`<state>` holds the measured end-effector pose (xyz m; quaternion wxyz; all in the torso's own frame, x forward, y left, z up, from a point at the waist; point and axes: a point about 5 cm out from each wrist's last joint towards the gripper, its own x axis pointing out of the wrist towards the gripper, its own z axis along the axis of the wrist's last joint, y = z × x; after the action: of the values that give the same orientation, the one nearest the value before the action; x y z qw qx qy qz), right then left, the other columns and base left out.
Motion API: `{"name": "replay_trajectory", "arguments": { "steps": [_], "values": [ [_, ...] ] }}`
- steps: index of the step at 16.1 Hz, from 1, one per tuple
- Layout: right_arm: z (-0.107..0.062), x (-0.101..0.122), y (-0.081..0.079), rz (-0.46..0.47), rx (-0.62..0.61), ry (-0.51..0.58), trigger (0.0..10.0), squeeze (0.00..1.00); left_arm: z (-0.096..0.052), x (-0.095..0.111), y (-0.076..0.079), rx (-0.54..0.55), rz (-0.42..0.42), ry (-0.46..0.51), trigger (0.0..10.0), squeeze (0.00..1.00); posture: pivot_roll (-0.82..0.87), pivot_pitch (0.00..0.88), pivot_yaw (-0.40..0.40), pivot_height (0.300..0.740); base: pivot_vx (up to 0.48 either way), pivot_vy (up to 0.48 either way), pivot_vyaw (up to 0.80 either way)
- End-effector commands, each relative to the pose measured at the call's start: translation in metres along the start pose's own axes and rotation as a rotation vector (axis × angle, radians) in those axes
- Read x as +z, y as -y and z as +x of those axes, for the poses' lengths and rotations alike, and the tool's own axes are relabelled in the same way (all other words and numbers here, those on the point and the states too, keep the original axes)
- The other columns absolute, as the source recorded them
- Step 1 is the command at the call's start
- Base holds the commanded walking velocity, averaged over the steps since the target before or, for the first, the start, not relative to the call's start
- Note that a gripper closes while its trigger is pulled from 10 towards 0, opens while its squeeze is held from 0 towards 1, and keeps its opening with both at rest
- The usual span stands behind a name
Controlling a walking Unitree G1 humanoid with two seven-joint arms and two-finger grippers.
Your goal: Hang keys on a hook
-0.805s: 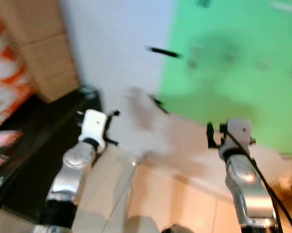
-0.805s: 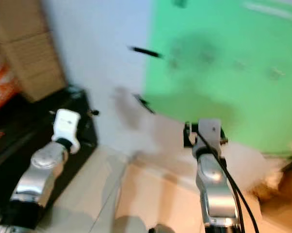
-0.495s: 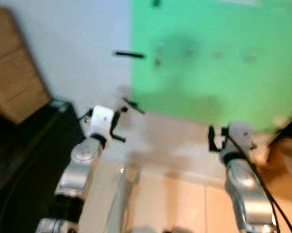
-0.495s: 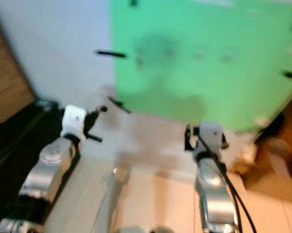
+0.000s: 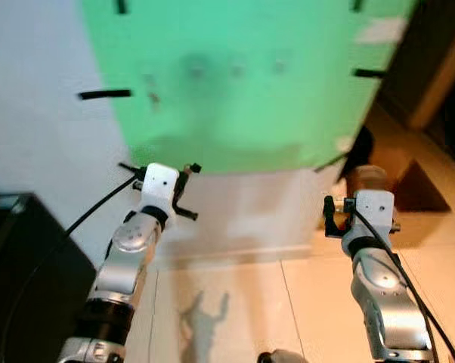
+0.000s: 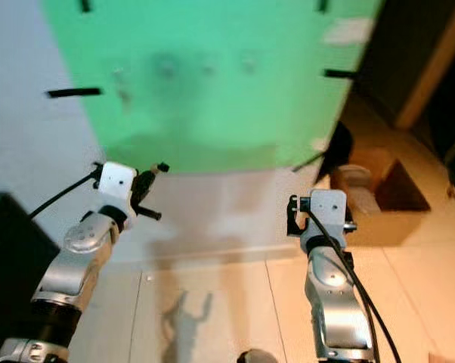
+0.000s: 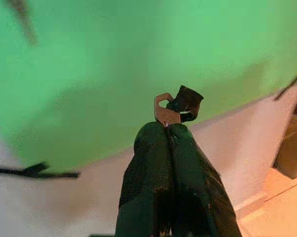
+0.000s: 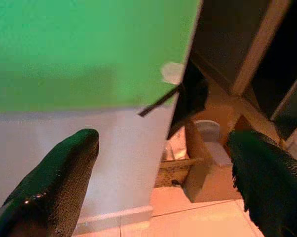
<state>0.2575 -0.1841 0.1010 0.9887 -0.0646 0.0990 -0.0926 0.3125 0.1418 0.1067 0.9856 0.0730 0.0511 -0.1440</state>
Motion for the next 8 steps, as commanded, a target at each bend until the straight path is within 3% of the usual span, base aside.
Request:
{"name": "replay_trajectory", "arguments": {
  "steps": [1, 8],
  "values": [
    [0.0003, 0.0064, -0.0055, -0.008, 0.045, 0.036, 10.0, 0.00, 0.0013, 0.0049, -0.0071, 0.016, -0.004, 0.019, 10.0, 0.00, -0.10, 0.000, 0.056, 0.740, 0.247, 0.000, 0.00],
    [-0.0034, 0.0052, -0.0121, -0.025, 0.114, 0.052, 10.0, 0.00, 0.0032, 0.0117, -0.0121, 0.015, 0.002, 0.043, 10.0, 0.00, -0.10, 0.000, 0.061, 0.740, 0.280, 0.000, 0.00]
  ]
}}
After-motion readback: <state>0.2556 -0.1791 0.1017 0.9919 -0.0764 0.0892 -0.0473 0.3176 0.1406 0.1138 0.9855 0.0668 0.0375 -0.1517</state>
